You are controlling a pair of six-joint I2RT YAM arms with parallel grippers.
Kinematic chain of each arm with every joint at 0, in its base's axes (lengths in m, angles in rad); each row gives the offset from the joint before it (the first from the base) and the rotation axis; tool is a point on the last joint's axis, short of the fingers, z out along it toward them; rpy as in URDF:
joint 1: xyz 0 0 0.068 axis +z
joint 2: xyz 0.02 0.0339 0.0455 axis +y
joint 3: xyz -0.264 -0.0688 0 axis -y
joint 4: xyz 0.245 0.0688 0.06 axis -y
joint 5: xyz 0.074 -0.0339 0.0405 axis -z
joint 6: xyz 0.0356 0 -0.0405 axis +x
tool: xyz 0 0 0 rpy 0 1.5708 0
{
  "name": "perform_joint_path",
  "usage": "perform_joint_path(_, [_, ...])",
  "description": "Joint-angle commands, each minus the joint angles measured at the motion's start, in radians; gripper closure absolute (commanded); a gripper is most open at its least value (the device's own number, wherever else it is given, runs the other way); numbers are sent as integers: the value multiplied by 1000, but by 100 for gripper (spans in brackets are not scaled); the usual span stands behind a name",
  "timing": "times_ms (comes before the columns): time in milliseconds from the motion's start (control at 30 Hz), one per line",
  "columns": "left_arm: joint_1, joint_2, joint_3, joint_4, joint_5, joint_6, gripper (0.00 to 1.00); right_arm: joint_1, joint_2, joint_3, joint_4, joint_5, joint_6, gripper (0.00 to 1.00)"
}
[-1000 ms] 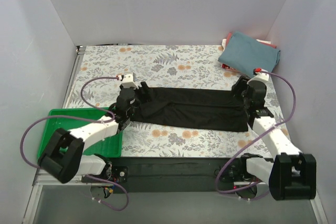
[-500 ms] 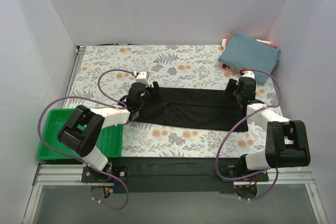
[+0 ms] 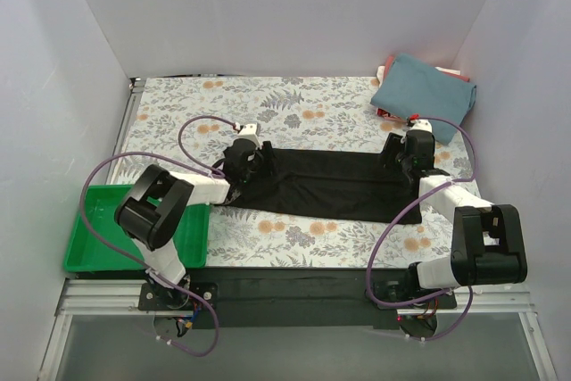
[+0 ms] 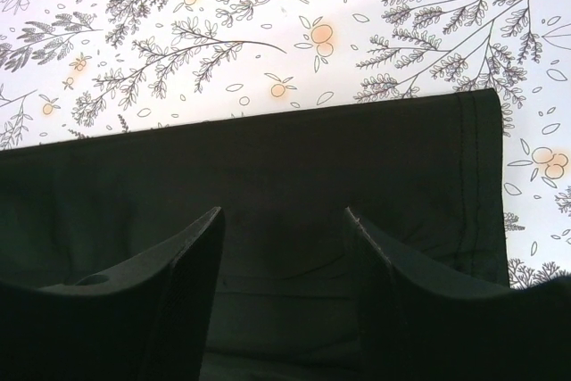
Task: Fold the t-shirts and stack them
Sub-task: Fold the tshirt
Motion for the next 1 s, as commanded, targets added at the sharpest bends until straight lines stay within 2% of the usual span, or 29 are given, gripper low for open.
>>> perform_joint_path(0, [-10,9,36,-9,4,-1,49,4,0,37,33,-10,-15,38])
perform_joint_path(200, [-23,43,56,-25,-13,3,59,4,2,36,34,-18,-12,38])
perform_joint_path(333, [-33,55,68,-41,-18,6,73,4,2,37,33,-22,-11,38])
perform_joint_path(367, [-36,55,72,-51,-33,10,79,4,3,36,34,-24,-9,38])
perform_joint_path(433, [-47,52,80,-68,-53,14,85,4,3,35,34,-25,-9,39])
perform_joint_path(500, [-56,40,80,-78,-77,17,98,4,2,35,33,-25,-11,38])
perform_joint_path(533, [-61,29,79,-84,-88,20,100,4,3,35,36,-27,-11,38])
perform_joint_path(800, [-128,-22,66,-114,-133,20,100,6,14,39,39,-42,-6,39])
perform_joint_path(967, [-190,-42,74,-176,-254,25,100,9,29,43,37,-56,-3,39])
